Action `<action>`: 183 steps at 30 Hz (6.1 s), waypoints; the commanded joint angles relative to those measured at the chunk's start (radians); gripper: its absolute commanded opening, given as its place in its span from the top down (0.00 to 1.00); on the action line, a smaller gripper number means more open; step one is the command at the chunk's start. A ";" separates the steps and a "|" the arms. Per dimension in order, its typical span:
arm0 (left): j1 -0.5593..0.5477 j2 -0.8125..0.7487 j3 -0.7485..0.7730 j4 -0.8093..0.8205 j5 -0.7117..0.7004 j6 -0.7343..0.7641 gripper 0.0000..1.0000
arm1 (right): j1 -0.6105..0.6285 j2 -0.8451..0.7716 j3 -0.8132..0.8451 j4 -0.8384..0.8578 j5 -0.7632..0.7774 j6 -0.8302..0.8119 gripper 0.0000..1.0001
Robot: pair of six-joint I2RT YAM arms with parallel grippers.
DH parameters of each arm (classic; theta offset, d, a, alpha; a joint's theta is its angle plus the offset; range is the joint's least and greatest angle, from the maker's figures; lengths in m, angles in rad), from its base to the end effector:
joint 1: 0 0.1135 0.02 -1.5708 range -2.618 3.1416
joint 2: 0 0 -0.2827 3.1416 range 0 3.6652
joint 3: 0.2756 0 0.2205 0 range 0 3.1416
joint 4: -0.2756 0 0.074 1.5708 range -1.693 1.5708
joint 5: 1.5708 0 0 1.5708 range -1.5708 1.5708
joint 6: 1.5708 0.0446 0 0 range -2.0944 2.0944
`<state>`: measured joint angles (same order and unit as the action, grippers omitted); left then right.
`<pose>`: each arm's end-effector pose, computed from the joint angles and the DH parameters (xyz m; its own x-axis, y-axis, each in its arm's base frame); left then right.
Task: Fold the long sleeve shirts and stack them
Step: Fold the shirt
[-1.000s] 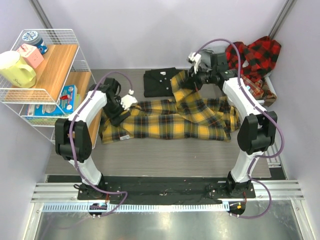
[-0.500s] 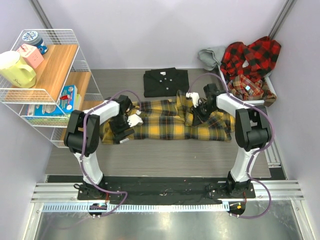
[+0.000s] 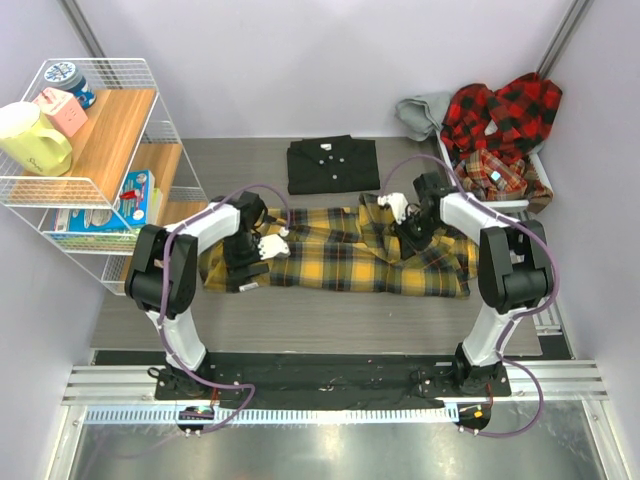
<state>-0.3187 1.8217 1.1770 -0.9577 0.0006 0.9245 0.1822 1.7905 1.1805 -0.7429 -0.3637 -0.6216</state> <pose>0.2774 -0.0915 0.1893 -0.3215 0.9467 0.0185 0.9464 0.3219 -0.0256 0.3068 0.0727 0.2041 -0.6379 -0.6709 -0.3780 -0.7583 0.6329 0.1565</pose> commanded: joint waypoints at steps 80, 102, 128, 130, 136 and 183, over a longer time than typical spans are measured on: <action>0.185 -0.364 -0.329 0.119 -0.125 0.441 0.98 | -0.385 -0.290 -0.363 -0.069 0.069 -0.474 0.84; 0.233 -0.591 -0.408 -0.113 -0.010 0.674 0.78 | -0.494 -0.418 -0.372 -0.392 0.229 -0.771 0.90; 0.233 -0.750 -0.028 0.386 0.602 -0.505 0.00 | -0.432 -0.267 -0.076 -0.259 -0.152 -0.074 0.21; 0.231 -0.737 -0.016 0.360 0.618 -0.523 0.00 | -0.432 -0.255 -0.085 -0.251 -0.153 -0.055 0.21; 0.231 -0.707 -0.014 0.336 0.702 -0.520 0.00 | -0.432 -0.210 -0.116 -0.279 -0.169 -0.018 0.27; -0.361 -0.226 0.158 0.921 0.449 -1.012 0.01 | 0.059 -0.517 -0.225 1.022 -0.239 1.343 0.99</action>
<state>-0.6571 1.5806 1.3014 -0.1581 0.4229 -0.0715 0.2287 1.3079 0.9123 0.2047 -0.6548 0.6846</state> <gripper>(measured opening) 0.996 0.030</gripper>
